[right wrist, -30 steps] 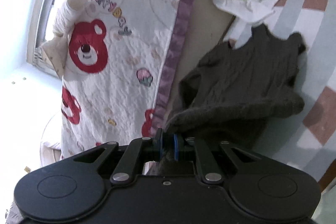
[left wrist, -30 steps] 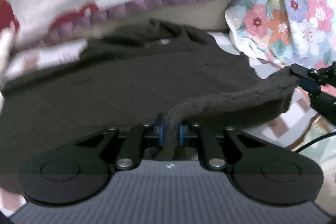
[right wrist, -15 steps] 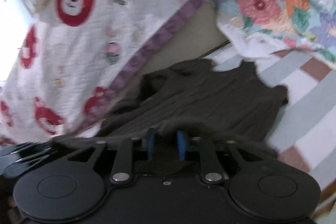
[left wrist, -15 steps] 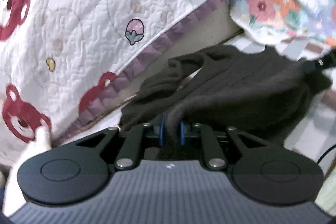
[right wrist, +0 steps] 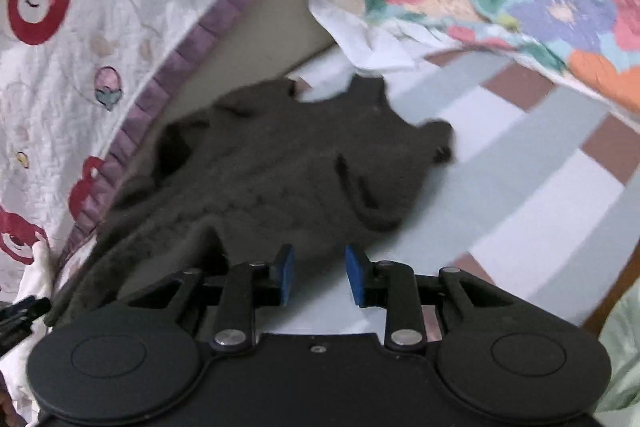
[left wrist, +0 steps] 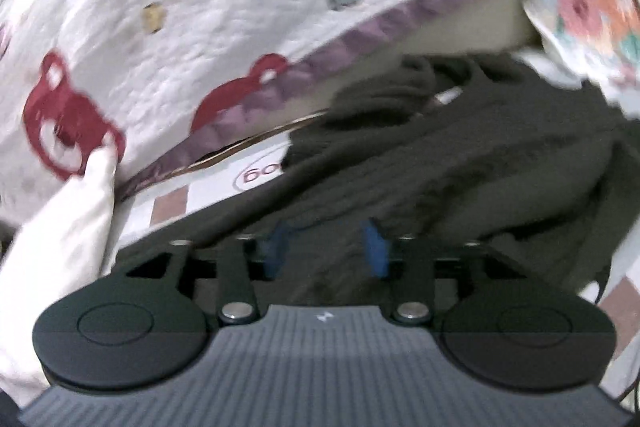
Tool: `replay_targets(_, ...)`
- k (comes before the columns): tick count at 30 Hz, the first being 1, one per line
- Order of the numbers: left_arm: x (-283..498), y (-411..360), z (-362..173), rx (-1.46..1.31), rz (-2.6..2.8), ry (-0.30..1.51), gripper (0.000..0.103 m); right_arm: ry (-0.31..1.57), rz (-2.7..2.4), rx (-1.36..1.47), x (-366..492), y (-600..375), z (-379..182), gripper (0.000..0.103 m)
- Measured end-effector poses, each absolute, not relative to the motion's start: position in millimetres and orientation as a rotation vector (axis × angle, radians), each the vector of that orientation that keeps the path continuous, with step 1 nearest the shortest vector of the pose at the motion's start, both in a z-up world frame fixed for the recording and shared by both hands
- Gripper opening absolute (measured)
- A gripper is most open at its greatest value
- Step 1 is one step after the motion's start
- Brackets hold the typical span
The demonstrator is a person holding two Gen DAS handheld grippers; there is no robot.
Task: Fold clothes
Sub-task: 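Open both tools and press the folded sweater flat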
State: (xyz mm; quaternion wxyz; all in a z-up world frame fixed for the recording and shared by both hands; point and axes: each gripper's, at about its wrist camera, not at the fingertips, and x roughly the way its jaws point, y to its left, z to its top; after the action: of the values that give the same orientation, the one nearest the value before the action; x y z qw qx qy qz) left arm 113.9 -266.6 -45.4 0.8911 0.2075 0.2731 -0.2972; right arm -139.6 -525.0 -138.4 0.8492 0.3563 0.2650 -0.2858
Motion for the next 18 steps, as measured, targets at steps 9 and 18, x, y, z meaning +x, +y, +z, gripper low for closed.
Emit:
replay_targets(9, 106, -219, -95, 0.535, -0.894, 0.664, 0.068, 0.638, -0.363, 0.716, -96, -480, -125, 0.037)
replay_targets(18, 93, -197, -94, 0.445, -1.154, 0.697, 0.084, 0.732, -0.625, 0.278, -29, -449, -155, 0.06)
